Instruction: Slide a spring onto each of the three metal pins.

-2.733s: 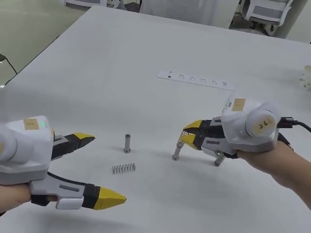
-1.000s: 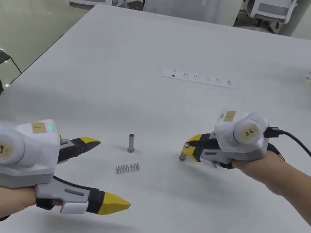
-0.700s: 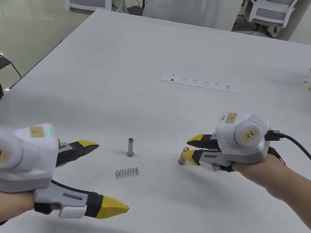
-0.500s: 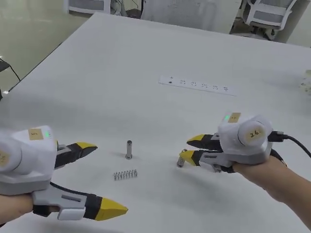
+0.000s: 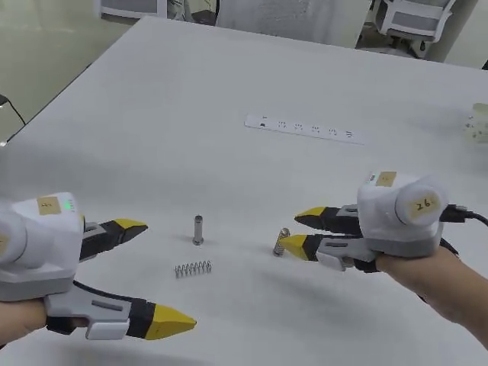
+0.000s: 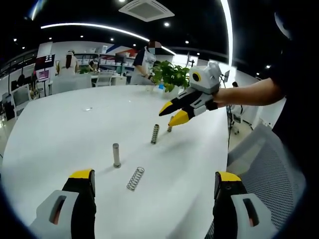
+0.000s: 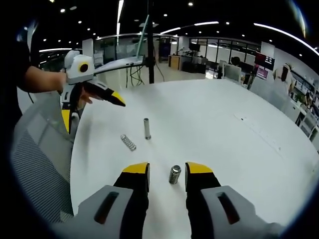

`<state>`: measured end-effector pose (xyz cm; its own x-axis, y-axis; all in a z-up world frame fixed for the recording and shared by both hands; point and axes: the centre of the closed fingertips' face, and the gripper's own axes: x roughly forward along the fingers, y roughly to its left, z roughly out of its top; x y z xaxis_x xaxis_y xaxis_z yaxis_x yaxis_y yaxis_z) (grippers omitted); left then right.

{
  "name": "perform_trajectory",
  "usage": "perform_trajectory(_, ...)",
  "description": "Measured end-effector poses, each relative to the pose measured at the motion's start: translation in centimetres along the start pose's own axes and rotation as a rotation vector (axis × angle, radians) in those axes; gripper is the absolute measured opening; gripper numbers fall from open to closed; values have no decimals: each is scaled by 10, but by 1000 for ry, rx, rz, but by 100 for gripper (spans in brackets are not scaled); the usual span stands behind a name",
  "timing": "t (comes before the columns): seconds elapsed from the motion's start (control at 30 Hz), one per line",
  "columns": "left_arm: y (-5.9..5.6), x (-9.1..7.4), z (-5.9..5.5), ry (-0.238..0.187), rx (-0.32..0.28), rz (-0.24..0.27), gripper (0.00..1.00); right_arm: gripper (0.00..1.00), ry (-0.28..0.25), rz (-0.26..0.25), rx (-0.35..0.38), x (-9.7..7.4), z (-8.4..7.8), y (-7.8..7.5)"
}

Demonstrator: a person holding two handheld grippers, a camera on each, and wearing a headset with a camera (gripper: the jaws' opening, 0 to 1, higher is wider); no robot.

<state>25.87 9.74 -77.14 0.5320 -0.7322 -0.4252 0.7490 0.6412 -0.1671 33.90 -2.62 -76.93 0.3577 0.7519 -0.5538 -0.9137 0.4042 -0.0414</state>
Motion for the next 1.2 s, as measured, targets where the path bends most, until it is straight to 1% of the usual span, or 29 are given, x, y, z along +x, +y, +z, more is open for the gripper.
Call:
perform_trajectory(0.13,0,0,0,-3,-1,1,97,28,-20,1,9,-6,2,3)
perform_trajectory(0.3,1,1,1,-3,-1,1,97,28,-33,13,14,-17,1,8)
perform_trajectory(0.5,1,2,3,-7,-2,1,97,28,-66,9,48,-31,-1,12)
perform_trajectory(0.6,1,2,3,-6,-2,-2,97,28,-67,1,61,-35,-8,14)
perform_trajectory(0.7,0,2,2,-6,-3,-4,97,28,-72,5,85,-38,-13,18)
perform_trajectory(0.83,-1,2,2,-5,-6,-7,97,28,-61,12,96,-40,-23,26)
perform_trajectory(0.9,-2,3,1,0,-3,-9,97,27,-59,10,103,-41,-27,28)
perform_trajectory(1.07,-3,3,1,-2,-5,-12,97,26,-67,0,111,-45,-30,30)
perform_trajectory(1.2,-3,2,1,2,-1,-12,97,26,-42,8,106,-46,-41,36)
